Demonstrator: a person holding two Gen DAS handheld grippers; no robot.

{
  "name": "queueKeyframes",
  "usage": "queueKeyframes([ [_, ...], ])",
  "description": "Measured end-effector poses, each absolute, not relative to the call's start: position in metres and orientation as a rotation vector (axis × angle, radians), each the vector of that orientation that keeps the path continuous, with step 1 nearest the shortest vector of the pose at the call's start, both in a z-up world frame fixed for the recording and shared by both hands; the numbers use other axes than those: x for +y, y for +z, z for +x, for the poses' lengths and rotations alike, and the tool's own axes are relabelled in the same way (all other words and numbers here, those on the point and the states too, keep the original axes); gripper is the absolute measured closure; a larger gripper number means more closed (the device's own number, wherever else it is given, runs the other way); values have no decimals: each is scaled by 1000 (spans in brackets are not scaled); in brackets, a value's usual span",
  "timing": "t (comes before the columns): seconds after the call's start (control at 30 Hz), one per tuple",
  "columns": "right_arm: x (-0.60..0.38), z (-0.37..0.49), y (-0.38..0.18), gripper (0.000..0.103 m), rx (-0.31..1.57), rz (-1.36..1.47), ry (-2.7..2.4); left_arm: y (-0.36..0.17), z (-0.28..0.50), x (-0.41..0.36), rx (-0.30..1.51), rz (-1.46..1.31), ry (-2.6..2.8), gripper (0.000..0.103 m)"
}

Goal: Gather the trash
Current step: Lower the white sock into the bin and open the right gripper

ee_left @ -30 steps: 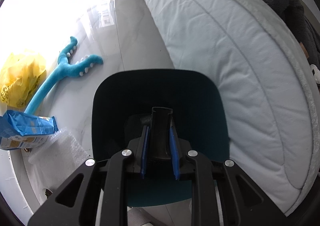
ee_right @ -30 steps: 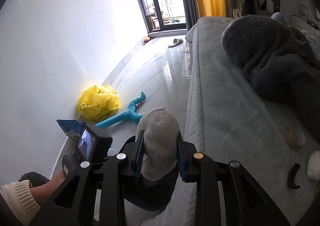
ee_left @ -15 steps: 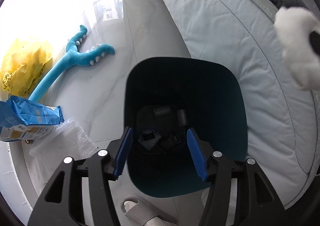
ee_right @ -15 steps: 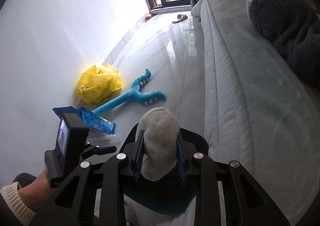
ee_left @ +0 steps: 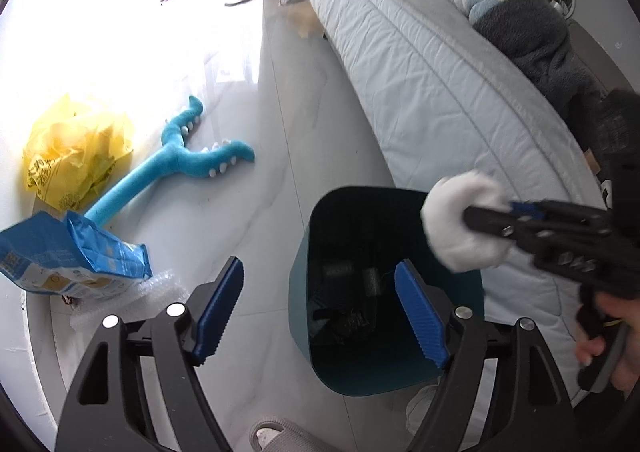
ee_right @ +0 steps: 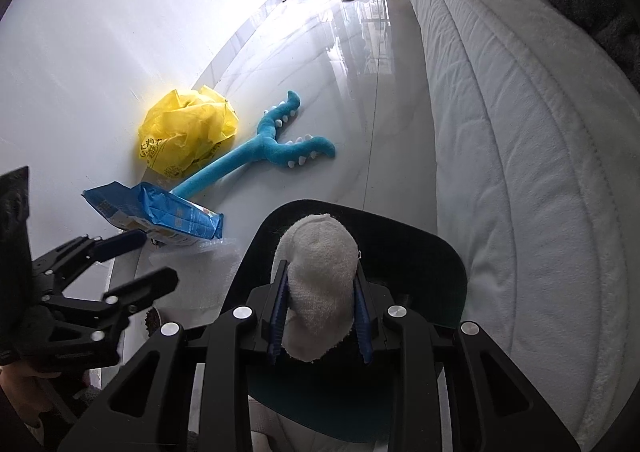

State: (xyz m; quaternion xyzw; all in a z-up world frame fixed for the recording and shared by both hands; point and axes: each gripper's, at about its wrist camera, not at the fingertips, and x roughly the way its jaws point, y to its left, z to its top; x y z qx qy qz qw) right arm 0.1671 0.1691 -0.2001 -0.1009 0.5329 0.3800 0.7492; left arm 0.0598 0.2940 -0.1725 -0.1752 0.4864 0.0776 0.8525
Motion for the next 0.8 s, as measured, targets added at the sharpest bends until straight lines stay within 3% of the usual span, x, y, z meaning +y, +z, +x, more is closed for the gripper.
queueKeyframes([
  [0.6,194,162,-249,72,1251,-336,794,-88,42,298,808,-323,145,20],
  [0.73,192,160,-253,54,1249,-370,775,-74,41,296,778,-297,145,20],
  [0.8,190,160,-250,52,1246,-369,776,-67,41,295,761,-299,139,20],
])
